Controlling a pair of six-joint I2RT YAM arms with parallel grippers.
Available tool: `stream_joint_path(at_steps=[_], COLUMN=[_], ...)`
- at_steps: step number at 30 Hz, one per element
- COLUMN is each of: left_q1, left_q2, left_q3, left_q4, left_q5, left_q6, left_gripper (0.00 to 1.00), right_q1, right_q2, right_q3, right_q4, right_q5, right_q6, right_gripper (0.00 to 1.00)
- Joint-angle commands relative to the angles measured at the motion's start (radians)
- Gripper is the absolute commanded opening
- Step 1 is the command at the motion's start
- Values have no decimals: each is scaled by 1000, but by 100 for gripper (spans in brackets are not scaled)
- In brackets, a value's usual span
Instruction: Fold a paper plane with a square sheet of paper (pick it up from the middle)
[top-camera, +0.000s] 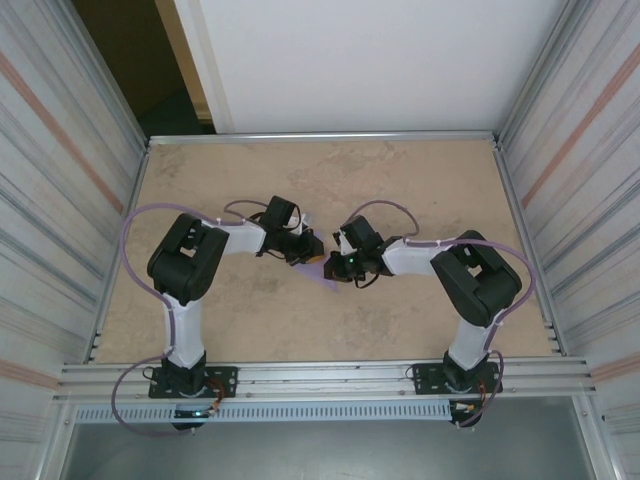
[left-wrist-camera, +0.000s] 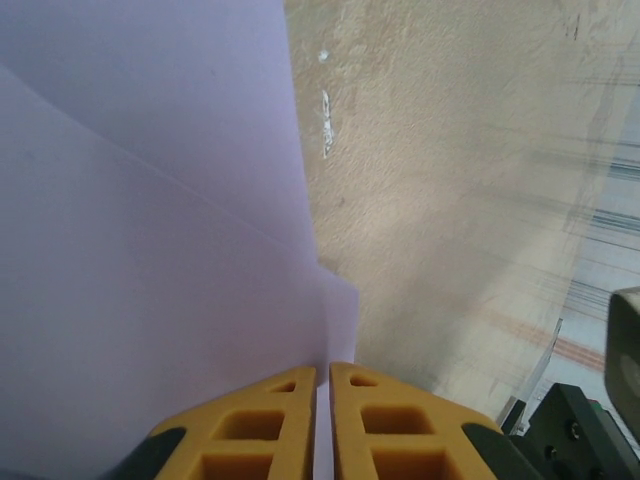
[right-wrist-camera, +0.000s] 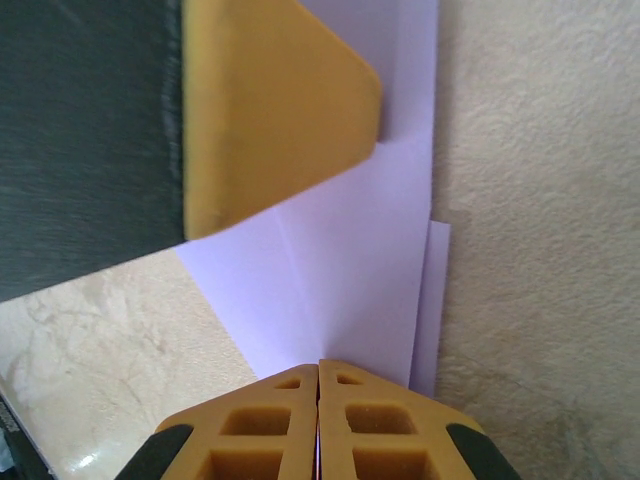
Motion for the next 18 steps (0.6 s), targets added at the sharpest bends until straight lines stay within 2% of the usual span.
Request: stream_joint_path(at_steps=[1, 18], left_q1=[3, 20], left_q2=[47, 91], left_q3=[4, 32], left_q4=[-115, -245], left_q5=[-74, -159], left_q6=[23, -7], left_gripper=[12, 9], right_q1=[2, -1], right_q2=[13, -47], right_q3=[17, -82], right_q4=[-45, -122], right_q5=[-11, -48], right_q6=[-27, -83], right_gripper=[7, 4])
